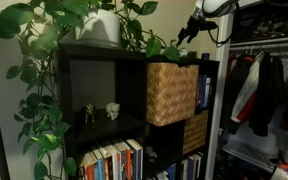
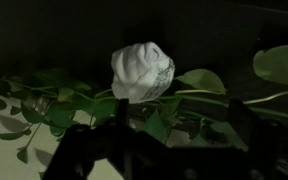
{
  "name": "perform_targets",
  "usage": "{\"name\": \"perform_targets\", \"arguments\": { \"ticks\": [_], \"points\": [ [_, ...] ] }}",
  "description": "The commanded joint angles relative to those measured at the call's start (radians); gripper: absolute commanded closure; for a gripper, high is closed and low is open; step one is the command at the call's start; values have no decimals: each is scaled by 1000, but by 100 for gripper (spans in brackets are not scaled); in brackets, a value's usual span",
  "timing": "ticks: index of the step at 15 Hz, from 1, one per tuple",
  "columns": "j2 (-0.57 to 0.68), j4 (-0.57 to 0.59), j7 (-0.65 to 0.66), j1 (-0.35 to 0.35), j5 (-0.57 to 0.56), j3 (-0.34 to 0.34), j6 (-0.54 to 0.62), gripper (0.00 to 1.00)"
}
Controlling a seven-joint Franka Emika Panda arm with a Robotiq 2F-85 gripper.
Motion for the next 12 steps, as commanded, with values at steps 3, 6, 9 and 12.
{"name": "perform_targets", "arguments": {
  "ticks": [3,6,9,12],
  "points": [
    [-69,-10,-21,40,112,1,-231,0],
    [-76,-31,-19,52,174,-2,-296,0],
    [-72,-47,-9,55,202,-2,-332,0],
    [-69,-97,3,54,228,-4,-303,0]
  ]
}}
